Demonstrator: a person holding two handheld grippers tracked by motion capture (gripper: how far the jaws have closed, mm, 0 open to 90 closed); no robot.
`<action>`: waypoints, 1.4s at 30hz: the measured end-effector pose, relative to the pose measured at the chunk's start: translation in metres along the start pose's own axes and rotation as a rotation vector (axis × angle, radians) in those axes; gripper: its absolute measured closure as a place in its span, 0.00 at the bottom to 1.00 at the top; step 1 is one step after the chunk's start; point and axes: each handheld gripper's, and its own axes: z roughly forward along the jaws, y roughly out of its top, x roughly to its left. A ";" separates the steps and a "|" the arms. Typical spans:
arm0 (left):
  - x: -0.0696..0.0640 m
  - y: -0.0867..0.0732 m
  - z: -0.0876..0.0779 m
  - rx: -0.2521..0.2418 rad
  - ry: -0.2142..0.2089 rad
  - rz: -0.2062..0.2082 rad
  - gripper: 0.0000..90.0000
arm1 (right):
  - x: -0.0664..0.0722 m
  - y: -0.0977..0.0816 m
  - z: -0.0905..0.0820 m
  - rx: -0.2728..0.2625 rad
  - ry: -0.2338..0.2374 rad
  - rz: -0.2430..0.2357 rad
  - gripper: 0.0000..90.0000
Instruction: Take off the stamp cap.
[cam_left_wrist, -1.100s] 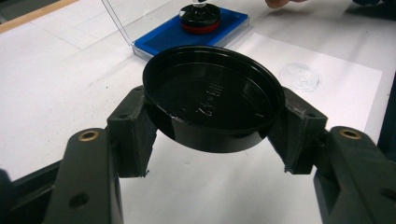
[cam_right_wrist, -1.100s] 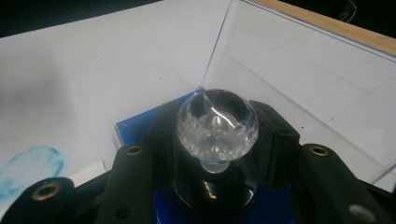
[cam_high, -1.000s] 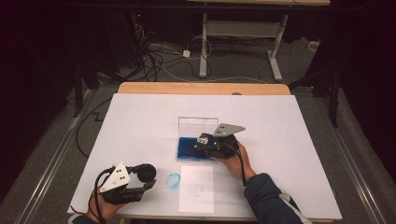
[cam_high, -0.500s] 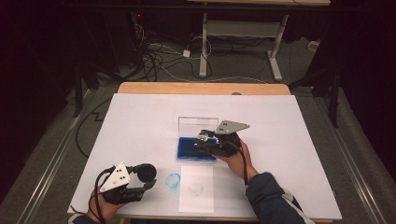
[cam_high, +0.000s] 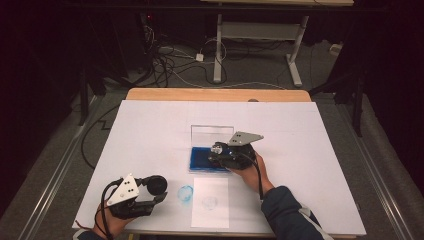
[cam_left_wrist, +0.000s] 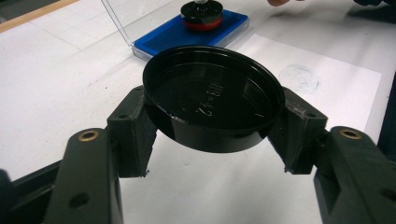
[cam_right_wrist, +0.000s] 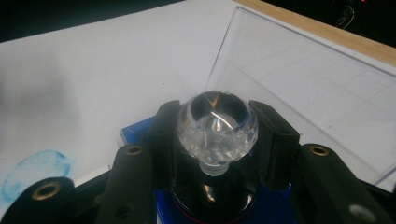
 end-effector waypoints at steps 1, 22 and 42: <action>0.000 0.000 0.000 0.000 0.000 0.000 0.40 | 0.000 -0.001 0.001 0.004 -0.001 -0.002 0.63; 0.001 0.000 0.000 -0.003 0.002 -0.006 0.40 | -0.002 -0.009 0.003 -0.006 0.015 0.024 0.63; 0.001 0.000 0.000 -0.002 0.002 -0.006 0.40 | -0.001 -0.009 0.003 -0.001 0.021 0.034 0.63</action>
